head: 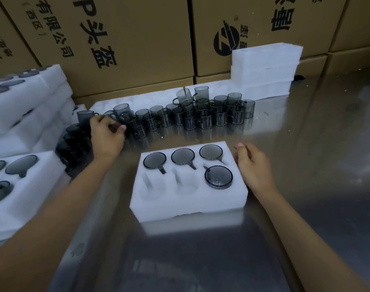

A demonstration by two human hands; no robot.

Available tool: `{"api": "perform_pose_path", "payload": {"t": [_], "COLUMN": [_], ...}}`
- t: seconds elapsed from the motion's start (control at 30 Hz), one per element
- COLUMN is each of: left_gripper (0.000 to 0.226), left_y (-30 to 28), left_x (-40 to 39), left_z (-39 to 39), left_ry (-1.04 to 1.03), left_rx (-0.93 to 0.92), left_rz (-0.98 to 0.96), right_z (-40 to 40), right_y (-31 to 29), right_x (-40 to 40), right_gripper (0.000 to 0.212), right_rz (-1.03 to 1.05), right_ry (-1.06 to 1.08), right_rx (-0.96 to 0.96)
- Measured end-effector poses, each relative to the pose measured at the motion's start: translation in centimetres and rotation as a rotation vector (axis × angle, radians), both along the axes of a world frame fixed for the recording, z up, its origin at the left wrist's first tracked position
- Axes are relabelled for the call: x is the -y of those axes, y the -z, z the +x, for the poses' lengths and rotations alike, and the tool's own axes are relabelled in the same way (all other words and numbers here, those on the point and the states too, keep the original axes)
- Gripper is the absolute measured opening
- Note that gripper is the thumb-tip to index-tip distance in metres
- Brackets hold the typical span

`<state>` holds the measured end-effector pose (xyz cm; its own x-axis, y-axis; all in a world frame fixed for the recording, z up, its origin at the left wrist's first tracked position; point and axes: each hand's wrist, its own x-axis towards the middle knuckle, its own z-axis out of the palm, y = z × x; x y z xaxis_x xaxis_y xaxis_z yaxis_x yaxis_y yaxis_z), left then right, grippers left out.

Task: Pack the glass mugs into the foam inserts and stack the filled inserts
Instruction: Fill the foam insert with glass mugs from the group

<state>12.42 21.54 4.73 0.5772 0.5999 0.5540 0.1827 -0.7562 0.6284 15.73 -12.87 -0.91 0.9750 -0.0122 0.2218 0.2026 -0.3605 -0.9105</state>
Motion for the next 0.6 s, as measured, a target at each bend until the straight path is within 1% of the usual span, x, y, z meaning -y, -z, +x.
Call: {"api": "perform_pose_path", "payload": {"t": [0.07, 0.13, 0.2, 0.23, 0.27, 0.33, 0.47, 0.53, 0.6], "left_gripper": [0.018, 0.037, 0.058, 0.064, 0.065, 0.060, 0.057, 0.058, 0.056], "left_y": [0.0, 0.0, -0.2, -0.3, -0.4, -0.3, 0.6, 1.0, 1.3], "left_x": [2.5, 5.0, 7.5, 8.6, 9.8, 12.1, 15.0, 15.6, 16.2], "left_z": [-2.0, -4.1, -6.0, -6.8, -7.5, -8.7, -10.1, -10.3, -10.7], "left_ry": [0.063, 0.138, 0.231, 0.264, 0.289, 0.350, 0.452, 0.473, 0.443], "left_rx": [0.097, 0.158, 0.176, 0.179, 0.179, 0.172, 0.152, 0.131, 0.119], "left_rz": [-0.039, -0.109, -0.209, -0.223, -0.203, -0.131, -0.009, 0.034, 0.114], "right_z": [0.0, 0.0, -0.2, -0.4, -0.6, -1.3, -3.6, -5.3, -7.1], "right_y": [0.0, 0.0, -0.2, -0.3, -0.4, -0.9, -3.4, -4.6, -5.2], "right_x": [0.1, 0.2, 0.2, 0.3, 0.3, 0.5, -0.4, -1.3, -2.2], "right_gripper": [0.030, 0.027, 0.024, 0.022, 0.019, 0.014, 0.013, 0.011, 0.019], "right_rz": [-0.003, 0.024, 0.104, 0.141, 0.161, 0.156, 0.145, 0.041, -0.134], "right_ry": [0.001, 0.005, 0.000, 0.001, 0.004, 0.004, -0.068, -0.161, -0.262], "right_rx": [-0.010, -0.023, -0.036, -0.037, -0.027, 0.037, 0.249, 0.404, 0.527]}}
